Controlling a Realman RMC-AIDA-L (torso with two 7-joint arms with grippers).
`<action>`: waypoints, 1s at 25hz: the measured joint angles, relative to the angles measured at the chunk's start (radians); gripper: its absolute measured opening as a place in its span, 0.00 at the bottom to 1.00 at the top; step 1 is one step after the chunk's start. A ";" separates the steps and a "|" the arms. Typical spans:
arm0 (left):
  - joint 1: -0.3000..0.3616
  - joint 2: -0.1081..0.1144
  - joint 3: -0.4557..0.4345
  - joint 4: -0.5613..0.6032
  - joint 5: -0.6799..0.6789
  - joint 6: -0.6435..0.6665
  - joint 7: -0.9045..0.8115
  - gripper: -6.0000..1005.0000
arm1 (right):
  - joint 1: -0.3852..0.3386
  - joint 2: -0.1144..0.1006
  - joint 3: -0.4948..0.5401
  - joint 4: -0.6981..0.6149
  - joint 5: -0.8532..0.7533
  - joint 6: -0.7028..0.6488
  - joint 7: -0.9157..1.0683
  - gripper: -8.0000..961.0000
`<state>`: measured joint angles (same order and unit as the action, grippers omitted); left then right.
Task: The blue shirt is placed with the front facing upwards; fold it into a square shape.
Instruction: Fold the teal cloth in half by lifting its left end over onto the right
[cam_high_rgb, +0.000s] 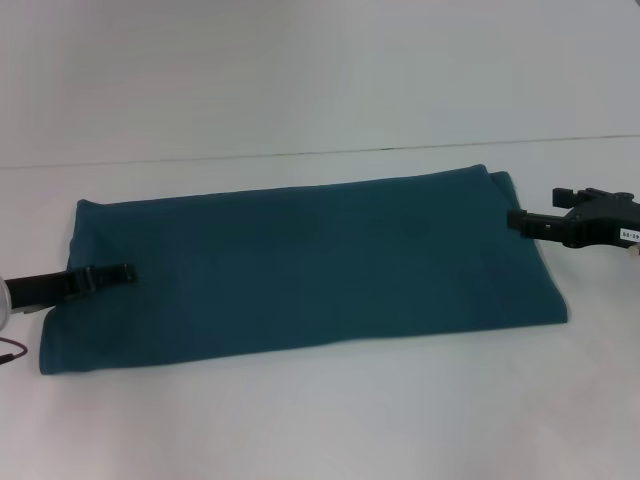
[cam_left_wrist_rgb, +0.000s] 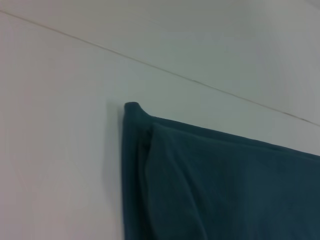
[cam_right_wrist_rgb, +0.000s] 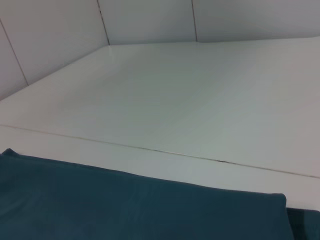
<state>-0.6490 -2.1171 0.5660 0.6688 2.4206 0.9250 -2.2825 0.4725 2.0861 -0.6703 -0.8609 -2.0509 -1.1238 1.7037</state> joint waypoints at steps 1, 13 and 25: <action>0.000 -0.001 0.000 0.000 -0.001 0.001 0.000 0.87 | 0.000 0.000 0.000 0.001 0.000 0.000 0.000 0.95; -0.008 -0.003 0.000 -0.011 -0.001 0.015 0.002 0.82 | 0.000 0.000 0.000 0.003 0.000 0.001 -0.004 0.95; -0.007 -0.003 0.000 -0.011 0.009 0.011 0.004 0.48 | -0.005 0.000 0.000 0.005 0.000 0.001 -0.004 0.95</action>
<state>-0.6565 -2.1199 0.5661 0.6580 2.4300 0.9358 -2.2786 0.4678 2.0861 -0.6703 -0.8559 -2.0509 -1.1228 1.6996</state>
